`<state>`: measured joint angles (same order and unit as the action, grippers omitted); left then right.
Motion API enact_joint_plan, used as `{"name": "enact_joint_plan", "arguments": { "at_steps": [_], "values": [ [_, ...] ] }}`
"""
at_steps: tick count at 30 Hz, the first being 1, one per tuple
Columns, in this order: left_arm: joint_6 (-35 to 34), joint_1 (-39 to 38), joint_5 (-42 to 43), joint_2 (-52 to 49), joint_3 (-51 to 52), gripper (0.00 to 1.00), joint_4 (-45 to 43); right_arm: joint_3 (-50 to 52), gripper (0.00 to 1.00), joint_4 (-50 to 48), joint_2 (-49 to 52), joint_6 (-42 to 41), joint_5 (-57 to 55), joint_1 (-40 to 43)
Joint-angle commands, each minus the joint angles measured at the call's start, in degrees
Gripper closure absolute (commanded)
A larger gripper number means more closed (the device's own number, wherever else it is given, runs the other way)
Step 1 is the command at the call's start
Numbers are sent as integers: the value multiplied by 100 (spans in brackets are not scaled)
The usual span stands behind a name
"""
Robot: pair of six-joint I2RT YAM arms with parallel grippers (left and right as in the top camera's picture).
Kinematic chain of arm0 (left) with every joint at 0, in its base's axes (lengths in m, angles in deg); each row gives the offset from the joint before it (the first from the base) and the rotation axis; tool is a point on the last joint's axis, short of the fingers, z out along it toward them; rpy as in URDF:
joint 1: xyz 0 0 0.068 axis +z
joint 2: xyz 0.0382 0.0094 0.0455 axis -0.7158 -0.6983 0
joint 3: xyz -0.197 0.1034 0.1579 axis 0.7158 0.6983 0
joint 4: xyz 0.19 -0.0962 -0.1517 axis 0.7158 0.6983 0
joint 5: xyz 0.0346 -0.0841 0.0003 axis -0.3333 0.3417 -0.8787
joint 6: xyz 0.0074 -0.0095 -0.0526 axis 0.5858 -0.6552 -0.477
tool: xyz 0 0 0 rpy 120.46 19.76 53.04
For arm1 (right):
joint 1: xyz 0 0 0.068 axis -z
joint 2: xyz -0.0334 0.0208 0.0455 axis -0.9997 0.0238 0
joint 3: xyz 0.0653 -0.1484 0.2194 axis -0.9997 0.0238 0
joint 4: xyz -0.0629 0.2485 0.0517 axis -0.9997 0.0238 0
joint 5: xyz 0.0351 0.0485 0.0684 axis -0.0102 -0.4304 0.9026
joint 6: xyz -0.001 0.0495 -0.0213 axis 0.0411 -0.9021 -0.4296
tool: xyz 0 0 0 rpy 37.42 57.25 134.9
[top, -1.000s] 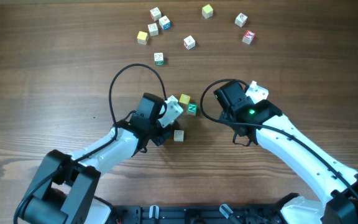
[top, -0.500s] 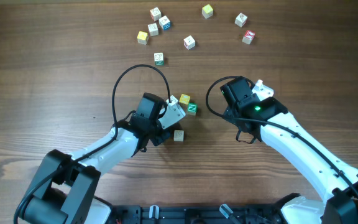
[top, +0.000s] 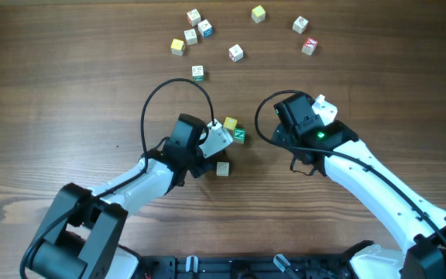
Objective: Form a circle
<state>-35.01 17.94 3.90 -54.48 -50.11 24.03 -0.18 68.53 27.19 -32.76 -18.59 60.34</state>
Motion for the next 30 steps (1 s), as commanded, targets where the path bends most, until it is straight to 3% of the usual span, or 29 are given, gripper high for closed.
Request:
{"name": "enact_joint_plan", "arguments": {
  "at_steps": [1, 9, 11, 12, 23, 30],
  "values": [
    [74, -20, 50, -70, 42, 67, -118, -15, 20, -17, 63, 37, 52, 20],
    [70, -20, 50, -70, 42, 43, -87, -15, 18, 13, 63, 35, 55, 20],
    [68, -20, 50, -70, 44, 22, -83, -15, 16, 15, 63, 37, 55, 20],
    [61, -20, 50, -70, 42, 0, -79, -15, 15, 22, 63, 39, 55, 20],
    [-151, -9, 2, 356, 42, 0, 485, -15, 15, 262, 63, 35, 52, 20],
    [-905, 70, -487, 1862, 42, 0, 682, -15, 15, 271, 63, 35, 55, 20]
  ]
}}
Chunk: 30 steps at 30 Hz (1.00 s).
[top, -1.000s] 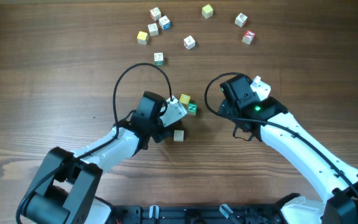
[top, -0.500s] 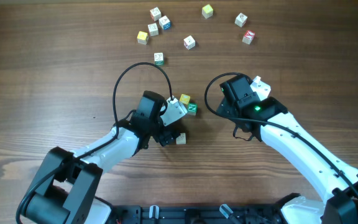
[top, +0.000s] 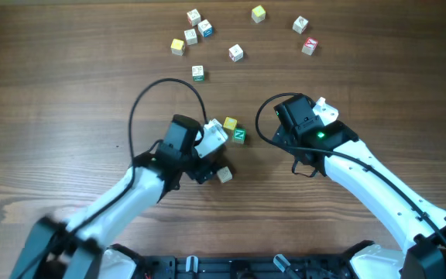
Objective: Form a circle
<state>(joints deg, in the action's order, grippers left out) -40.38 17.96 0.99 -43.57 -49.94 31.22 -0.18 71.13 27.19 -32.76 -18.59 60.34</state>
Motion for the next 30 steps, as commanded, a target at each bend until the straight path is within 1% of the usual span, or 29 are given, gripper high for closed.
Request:
{"name": "enact_joint_plan", "arguments": {
  "at_steps": [1, 2, 4, 5, 6, 7, 8, 9, 11, 12, 13, 14, 15, 16, 18, 20, 22, 24, 27, 30],
  "values": [
    [-476, 111, -223, 962, 24, 0, -39, -15, 15, 11, 63, 35, 55, 20],
    [-693, 181, -269, 1137, 24, 0, -48, -15, 15, 11, 63, 35, 55, 20],
    [-1766, 461, -280, 1469, 24, 0, -39, -15, 14, 11, 63, 35, 59, 20],
    [-2455, 595, -249, 1556, 24, 0, -9, -15, 14, 13, 63, 35, 94, 20],
    [-2868, 667, -195, 1587, 24, 0, 31, -15, 14, 11, 63, 35, 146, 20],
    [-3152, 710, -52, 1589, 24, 0, 55, -15, 14, 11, 63, 35, 223, 20],
    [-3272, 713, 214, 1572, 24, 0, 55, -15, 14, 22, 63, 33, 339, 20],
    [-3320, 697, 940, 1528, 26, 7, 94, -15, 14, 87, 63, 35, 468, 20],
    [-3320, 697, 1355, 1473, 26, 53, 175, -15, 14, 153, 63, 31, 501, 20],
    [-3327, 697, 1401, 1447, 26, 78, 271, -15, 15, 181, 63, 31, 507, 20],
    [-3394, 699, 1397, 1414, 26, 83, 424, -17, 15, 229, 63, 31, 505, 20],
    [-3517, 699, 1392, 1386, 26, 86, 555, -17, 16, 273, 61, 35, 503, 22],
    [-3753, 704, 1392, 1320, 26, 93, 726, -17, 22, 334, 61, 31, 503, 26],
    [-3960, 704, 1381, 1239, 26, 96, 839, -17, 25, 363, 61, 35, 505, 39],
    [-4369, 704, 1320, 1060, 26, 96, 975, -17, 31, 380, 61, 33, 579, 81],
    [-4922, 699, 1314, 809, 26, 96, 981, -17, 40, 374, 61, 33, 776, 146],
    [-5191, 686, 1447, 579, 26, 96, 970, -17, 47, 378, 61, 42, 901, 197],
    [-5202, 686, 1751, 339, 26, 96, 973, -17, 53, 391, 61, 39, 938, 208],
    [-5154, 686, 2103, 140, 26, 96, 973, -17, 54, 402, 61, 98, 940, 208],
    [-4568, 634, 2253, 109, 26, 96, 973, -17, 54, 400, 61, 181, 960, 208]
  ]
}}
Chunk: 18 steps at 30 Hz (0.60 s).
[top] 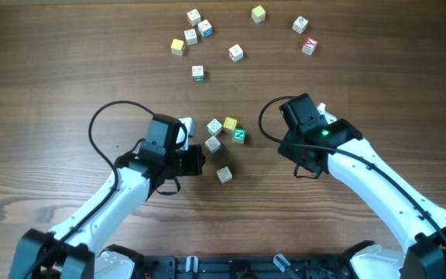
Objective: Form a circle
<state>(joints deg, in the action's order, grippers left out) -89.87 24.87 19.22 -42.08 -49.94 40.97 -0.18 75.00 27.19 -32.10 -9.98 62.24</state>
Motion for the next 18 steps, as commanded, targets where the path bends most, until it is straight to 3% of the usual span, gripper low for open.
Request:
{"name": "enact_joint_plan", "arguments": {
  "at_steps": [1, 9, 15, 18],
  "values": [
    [588, -94, 431, -39, 26, 96, -7, -17, 54, 9, 61, 116, 98, 17],
    [2081, -155, 343, -435, 26, 96, -306, -17, 54, 4, 61, 181, 92, 17],
    [2415, -155, 367, -472, 26, 96, -588, -17, 54, -7, 61, 839, -81, 17],
    [2728, -155, 820, -444, 24, 96, -608, -17, 55, 11, 61, 890, -79, 17]
  ]
}}
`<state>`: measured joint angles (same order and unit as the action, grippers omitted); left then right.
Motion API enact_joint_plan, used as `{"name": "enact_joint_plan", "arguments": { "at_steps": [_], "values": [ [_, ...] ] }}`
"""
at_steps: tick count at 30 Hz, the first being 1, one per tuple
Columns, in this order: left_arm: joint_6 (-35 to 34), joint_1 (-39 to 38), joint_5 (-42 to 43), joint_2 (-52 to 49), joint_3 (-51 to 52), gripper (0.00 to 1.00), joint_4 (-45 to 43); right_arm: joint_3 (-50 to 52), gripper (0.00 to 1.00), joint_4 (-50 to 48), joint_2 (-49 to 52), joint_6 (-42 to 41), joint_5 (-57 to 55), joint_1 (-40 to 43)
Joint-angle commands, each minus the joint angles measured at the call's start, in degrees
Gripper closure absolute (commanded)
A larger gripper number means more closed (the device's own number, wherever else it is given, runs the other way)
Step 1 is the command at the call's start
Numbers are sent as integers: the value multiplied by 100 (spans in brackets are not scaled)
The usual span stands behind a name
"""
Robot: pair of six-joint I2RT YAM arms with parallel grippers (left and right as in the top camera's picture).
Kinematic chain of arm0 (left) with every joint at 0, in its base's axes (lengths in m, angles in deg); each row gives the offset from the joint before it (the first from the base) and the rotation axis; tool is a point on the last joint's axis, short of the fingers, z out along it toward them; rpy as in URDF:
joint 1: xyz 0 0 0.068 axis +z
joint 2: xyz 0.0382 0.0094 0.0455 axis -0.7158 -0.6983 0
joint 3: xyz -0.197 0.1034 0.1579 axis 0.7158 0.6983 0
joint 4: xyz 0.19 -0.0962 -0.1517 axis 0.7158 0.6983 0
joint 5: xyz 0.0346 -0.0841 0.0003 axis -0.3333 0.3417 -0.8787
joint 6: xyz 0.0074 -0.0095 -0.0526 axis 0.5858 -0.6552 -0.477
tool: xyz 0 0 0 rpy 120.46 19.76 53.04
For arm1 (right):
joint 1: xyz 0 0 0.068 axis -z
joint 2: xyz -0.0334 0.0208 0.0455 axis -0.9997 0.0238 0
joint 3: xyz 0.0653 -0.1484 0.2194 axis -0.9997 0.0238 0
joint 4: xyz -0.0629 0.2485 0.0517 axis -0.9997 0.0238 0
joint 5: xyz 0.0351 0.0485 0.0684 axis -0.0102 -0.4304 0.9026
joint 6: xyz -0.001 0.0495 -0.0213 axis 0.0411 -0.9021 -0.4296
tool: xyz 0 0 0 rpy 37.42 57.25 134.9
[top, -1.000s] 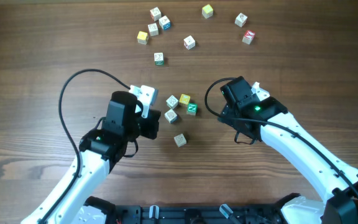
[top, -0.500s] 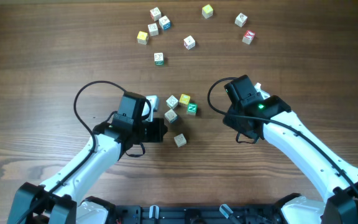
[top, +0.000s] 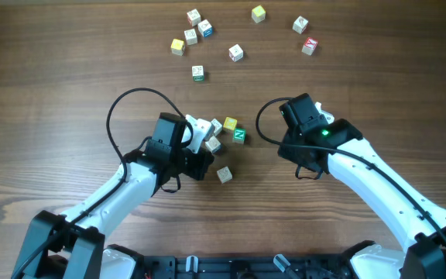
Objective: Form a circle
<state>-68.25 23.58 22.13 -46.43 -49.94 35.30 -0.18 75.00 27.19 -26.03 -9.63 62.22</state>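
Small lettered cubes are the task's things. A middle cluster holds a white cube (top: 217,125), a yellow cube (top: 231,123), a green N cube (top: 239,136) and a pale cube (top: 214,144). Another pale cube (top: 224,174) lies alone just below them. My left gripper (top: 202,160) sits directly left of the cluster, its dark fingers beside the pale cube. Their spread is unreadable from above. My right gripper (top: 291,115) hovers right of the cluster, with its fingers hidden under the wrist.
Several more cubes lie scattered along the far side, among them a green-edged cube (top: 197,73), a yellow-edged cube (top: 177,46), a white cube (top: 235,52), a yellow cube (top: 259,12) and a red-edged cube (top: 309,45). The left arm's cable (top: 134,97) loops over the wooden table.
My left gripper has shifted right, back against the middle cluster, and its white wrist camera now sits next to the white cube. The cubes and the right arm are where they were.
My left gripper was first at the cluster, covering part of it, with a pale cube by its tip. That cube then lay slightly nearer the front. The gripper then stood further left, baring two more cubes. Now it is beside them again.
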Motion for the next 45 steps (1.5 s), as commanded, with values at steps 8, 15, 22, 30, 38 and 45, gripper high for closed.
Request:
{"name": "enact_joint_plan", "arguments": {
  "at_steps": [8, 15, 22, 30, 38, 45],
  "values": [
    [745, -26, 734, -11, 26, 96, -415, -17, 55, 7, 61, 245, 177, 20],
    [828, -28, 715, -166, 35, 96, -542, -17, 56, 7, 61, 245, 236, 20],
    [828, -26, 713, -678, 35, 96, -868, -17, 59, 11, 61, 251, 435, 20],
    [826, -28, 391, -782, 35, 96, -929, -17, 59, 7, 61, 251, 470, 20],
    [826, -26, 42, -809, 35, 96, -940, -17, 59, 7, 61, 256, 468, 20],
    [826, -26, -162, -809, 35, 96, -905, -17, 59, 4, 61, 256, 466, 20]
  ]
}}
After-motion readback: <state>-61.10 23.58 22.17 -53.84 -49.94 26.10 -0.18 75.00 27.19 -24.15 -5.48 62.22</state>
